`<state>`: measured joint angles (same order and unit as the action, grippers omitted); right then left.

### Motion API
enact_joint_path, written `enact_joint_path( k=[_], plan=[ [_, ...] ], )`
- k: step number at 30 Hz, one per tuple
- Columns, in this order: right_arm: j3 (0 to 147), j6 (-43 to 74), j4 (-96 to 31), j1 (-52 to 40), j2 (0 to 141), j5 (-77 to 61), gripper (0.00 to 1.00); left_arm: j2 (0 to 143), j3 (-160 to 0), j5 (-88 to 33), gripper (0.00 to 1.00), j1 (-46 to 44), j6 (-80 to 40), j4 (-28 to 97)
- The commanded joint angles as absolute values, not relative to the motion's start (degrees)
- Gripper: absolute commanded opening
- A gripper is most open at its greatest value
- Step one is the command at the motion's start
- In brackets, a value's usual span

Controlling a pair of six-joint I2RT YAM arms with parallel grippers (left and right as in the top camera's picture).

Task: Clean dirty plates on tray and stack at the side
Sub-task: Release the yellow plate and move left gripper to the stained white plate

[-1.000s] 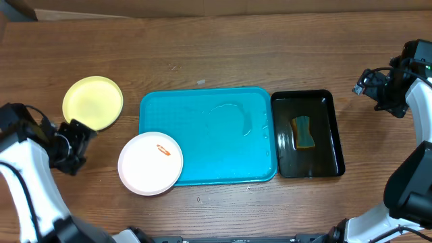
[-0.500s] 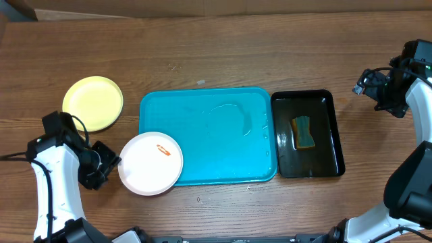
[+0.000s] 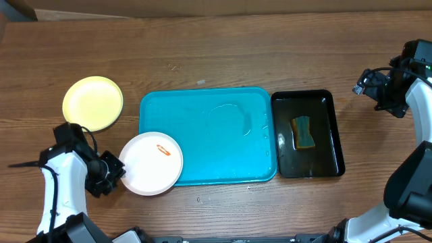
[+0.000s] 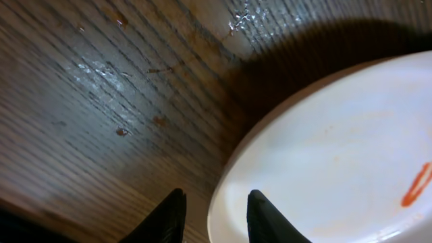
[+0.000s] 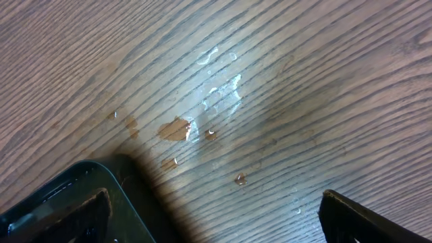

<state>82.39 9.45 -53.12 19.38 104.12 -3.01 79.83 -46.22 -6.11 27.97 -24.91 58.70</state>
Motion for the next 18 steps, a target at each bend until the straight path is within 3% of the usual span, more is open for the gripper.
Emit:
enact_joint_path(
  k=[1,8,12,18],
  plan=[
    [83.22,10.09,-52.82,19.35,103.94,-3.07,1.0,79.83,-43.55,-5.58,0.31,27.7,-24.25,57.14],
    [83.22,10.09,-52.82,19.35,103.94,-3.07,1.0,79.83,-40.07,-7.55,0.24,27.7,-24.23,54.3],
    [83.22,10.09,-52.82,19.35,103.94,-3.07,1.0,79.83,-39.94,-9.06,0.04,27.66,-24.21,54.11],
    [83.22,10.09,-52.82,19.35,103.94,-3.07,1.0,79.83,-39.97,-18.11,0.04,25.61,-20.56,52.42]
  ],
)
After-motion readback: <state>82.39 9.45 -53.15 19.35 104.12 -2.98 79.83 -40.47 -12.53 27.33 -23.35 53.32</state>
